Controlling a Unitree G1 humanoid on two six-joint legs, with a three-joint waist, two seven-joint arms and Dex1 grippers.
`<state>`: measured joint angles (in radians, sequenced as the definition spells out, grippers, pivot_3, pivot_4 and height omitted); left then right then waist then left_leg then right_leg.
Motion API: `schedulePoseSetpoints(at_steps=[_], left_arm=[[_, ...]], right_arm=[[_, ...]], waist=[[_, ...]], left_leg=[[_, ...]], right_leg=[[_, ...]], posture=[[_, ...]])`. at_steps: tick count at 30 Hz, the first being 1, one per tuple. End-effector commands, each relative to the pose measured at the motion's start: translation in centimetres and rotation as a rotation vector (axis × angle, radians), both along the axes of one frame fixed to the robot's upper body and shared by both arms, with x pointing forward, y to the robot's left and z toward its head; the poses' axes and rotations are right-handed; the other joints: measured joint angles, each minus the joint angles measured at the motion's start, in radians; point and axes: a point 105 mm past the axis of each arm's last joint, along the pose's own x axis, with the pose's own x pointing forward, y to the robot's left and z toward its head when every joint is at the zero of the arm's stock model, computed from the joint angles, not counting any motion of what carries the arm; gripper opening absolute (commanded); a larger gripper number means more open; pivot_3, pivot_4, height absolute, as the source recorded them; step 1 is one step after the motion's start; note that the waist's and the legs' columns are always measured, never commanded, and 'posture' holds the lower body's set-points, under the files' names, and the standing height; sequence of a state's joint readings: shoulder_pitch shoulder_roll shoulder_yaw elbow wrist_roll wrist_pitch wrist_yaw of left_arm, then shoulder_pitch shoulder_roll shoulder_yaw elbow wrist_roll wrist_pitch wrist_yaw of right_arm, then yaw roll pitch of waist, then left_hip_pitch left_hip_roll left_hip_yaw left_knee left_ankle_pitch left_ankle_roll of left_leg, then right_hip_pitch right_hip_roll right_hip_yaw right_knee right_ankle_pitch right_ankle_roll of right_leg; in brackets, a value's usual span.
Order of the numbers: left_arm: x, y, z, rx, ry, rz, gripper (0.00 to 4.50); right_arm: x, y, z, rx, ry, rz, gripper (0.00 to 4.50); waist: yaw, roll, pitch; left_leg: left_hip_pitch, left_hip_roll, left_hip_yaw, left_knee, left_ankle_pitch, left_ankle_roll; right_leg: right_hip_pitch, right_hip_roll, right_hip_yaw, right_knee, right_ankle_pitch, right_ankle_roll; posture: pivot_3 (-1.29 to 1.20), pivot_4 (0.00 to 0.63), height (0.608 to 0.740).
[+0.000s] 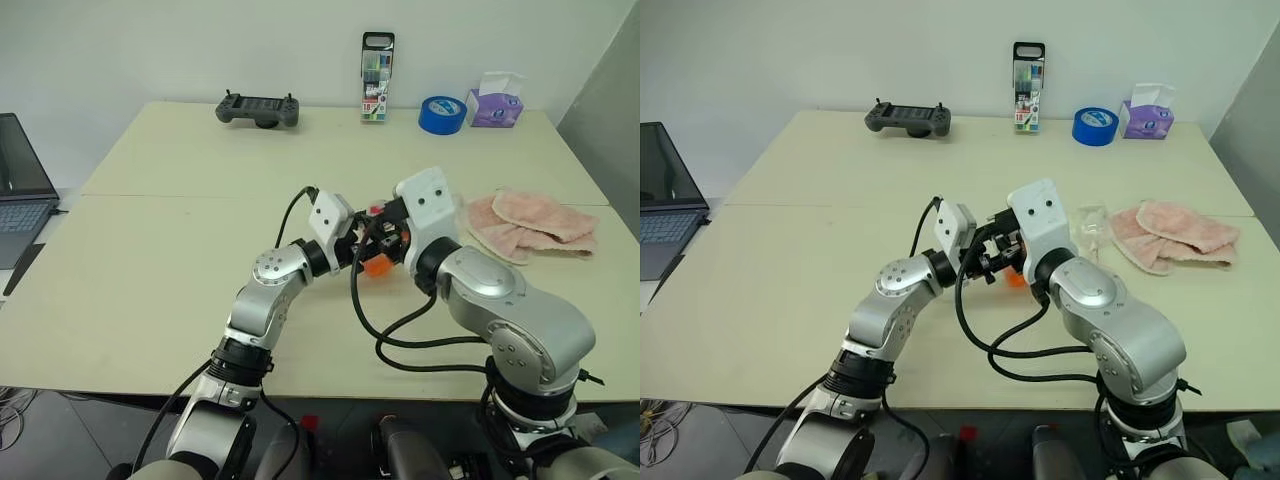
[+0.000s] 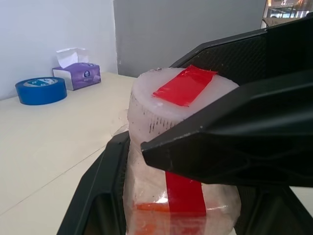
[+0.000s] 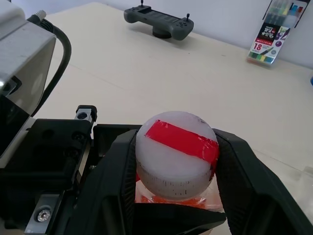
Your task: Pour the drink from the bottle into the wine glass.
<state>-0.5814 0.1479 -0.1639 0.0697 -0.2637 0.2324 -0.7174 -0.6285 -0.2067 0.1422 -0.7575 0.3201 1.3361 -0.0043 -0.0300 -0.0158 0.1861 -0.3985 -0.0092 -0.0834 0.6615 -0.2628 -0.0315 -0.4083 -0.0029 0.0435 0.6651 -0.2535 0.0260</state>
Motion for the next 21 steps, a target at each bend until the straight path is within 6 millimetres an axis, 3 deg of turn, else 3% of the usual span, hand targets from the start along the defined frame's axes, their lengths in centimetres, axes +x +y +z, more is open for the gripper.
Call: schedulePoseSetpoints(at_steps=[1, 2, 4, 10, 16, 21], left_arm=[[-0.6, -0.4, 1.5, -0.023, -0.061, -0.028, 2.15], [-0.7, -0.6, 1.5, -0.024, -0.06, -0.033, 2.15], [-0.8, -0.8, 1.5, -0.025, -0.06, -0.044, 2.15], [-1.0, -0.8, 1.8, -0.022, -0.067, -0.051, 2.15], [-1.2, -0.5, 1.6, -0.021, -0.066, -0.04, 2.15], [-1.2, -0.4, 1.5, -0.021, -0.062, -0.035, 2.15]], right_arm=[[0.3, -0.8, 2.4, -0.019, -0.112, 0.113, 1.88], [-1.4, 0.8, 2.0, -0.069, -0.114, 0.327, 1.88], [-3.4, 2.0, 1.4, -0.082, -0.067, 0.595, 1.88], [-3.3, 1.3, 1.0, -0.112, 0.031, 0.888, 1.88], [-0.8, 0.3, 0.8, -0.098, 0.016, 0.849, 1.88], [0.9, -0.1, 1.1, -0.123, -0.052, 0.717, 1.88]], waist=[[0.0, 0.0, 0.0], [0.0, 0.0, 0.0], [0.0, 0.0, 0.0], [-0.001, 0.0, 0.0], [-0.001, 0.0, 0.0], [0.0, 0.0, 0.0]], left_leg=[[0.0, 0.0, 0.0, 0.0, 0.0, 0.0], [0.0, -0.001, 0.001, 0.0, 0.0, 0.0], [0.0, -0.002, 0.001, 0.0, 0.0, 0.0], [0.001, -0.001, 0.002, 0.0, 0.0, 0.001], [0.001, 0.001, 0.001, 0.0, 0.0, 0.001], [0.001, 0.0, 0.001, 0.0, 0.0, 0.001]], right_leg=[[0.0, 0.0, 0.0, 0.0, 0.0, 0.0], [0.0, 0.0, 0.0, 0.0, 0.0, 0.0], [0.001, 0.002, 0.0, -0.001, 0.0, 0.0], [0.001, 0.002, 0.0, -0.001, 0.0, 0.0], [0.001, 0.002, 0.0, 0.0, 0.0, 0.0], [0.001, 0.001, 0.0, 0.0, 0.0, 0.0]], posture=[[0.0, 0.15, 0.74], [0.0, 0.15, 0.74], [0.0, 0.15, 0.74], [0.0, 0.15, 0.74], [0.0, 0.15, 0.74], [0.0, 0.15, 0.74]])
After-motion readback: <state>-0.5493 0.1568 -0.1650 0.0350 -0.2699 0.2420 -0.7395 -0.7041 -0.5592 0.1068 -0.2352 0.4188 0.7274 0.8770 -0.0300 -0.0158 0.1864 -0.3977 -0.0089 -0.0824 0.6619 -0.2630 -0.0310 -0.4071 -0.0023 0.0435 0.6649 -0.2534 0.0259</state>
